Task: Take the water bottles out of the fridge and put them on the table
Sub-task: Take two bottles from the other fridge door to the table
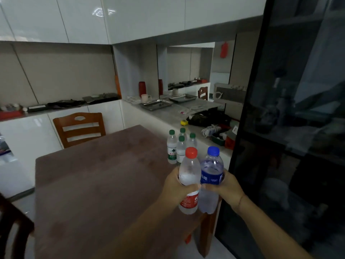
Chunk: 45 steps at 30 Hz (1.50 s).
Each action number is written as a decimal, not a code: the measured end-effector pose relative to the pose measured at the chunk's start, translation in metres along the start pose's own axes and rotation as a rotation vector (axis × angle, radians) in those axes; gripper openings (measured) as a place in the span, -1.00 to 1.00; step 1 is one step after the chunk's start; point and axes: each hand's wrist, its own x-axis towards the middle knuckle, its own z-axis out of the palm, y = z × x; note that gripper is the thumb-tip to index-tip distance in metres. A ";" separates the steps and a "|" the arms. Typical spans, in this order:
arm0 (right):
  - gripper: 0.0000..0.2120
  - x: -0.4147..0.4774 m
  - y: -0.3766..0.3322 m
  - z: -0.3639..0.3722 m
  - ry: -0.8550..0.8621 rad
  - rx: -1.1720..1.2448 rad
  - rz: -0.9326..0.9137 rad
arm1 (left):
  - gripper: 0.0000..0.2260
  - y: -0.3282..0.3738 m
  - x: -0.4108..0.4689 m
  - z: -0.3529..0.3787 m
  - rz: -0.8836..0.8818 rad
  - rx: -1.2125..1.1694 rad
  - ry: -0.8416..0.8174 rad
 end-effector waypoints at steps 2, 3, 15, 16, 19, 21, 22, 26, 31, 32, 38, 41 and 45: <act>-0.55 0.027 0.004 -0.001 0.021 0.028 0.010 | -0.57 -0.007 0.031 0.000 -0.008 0.012 -0.003; -0.56 0.042 0.008 -0.003 0.032 0.049 0.021 | -0.58 -0.013 0.047 0.002 -0.010 0.019 -0.004; -0.51 0.201 0.051 -0.026 0.063 0.011 0.055 | -0.53 -0.083 0.185 0.042 -0.125 0.095 0.135; -0.53 0.214 0.056 -0.028 0.042 0.002 0.056 | -0.53 -0.088 0.194 0.046 -0.150 0.079 0.163; -0.51 0.250 0.073 -0.034 -0.017 -0.029 0.061 | -0.45 -0.105 0.218 0.057 -0.205 0.118 0.245; -0.49 0.268 0.085 -0.039 -0.040 -0.045 0.073 | -0.44 -0.114 0.229 0.063 -0.212 0.147 0.311; -0.49 0.276 0.090 -0.041 -0.045 -0.060 0.077 | -0.45 -0.118 0.234 0.065 -0.206 0.150 0.341; -0.44 0.301 0.110 -0.044 -0.053 -0.096 0.082 | -0.60 -0.130 0.248 0.072 -0.134 0.182 0.439; -0.50 0.320 0.127 -0.043 -0.083 -0.050 0.097 | -0.60 -0.140 0.263 0.075 -0.078 0.255 0.486; -0.51 0.322 0.129 -0.043 -0.099 -0.060 0.094 | -0.58 -0.141 0.265 0.076 -0.076 0.270 0.495; -0.49 0.331 0.138 -0.039 -0.101 -0.036 0.098 | -0.65 -0.154 0.277 0.080 -0.091 0.287 0.516; -0.53 0.337 0.142 -0.039 -0.098 -0.045 0.089 | -0.64 -0.157 0.286 0.079 -0.115 0.293 0.507; -0.47 0.340 0.146 -0.036 -0.105 -0.081 0.091 | -0.49 -0.159 0.290 0.080 -0.141 0.319 0.510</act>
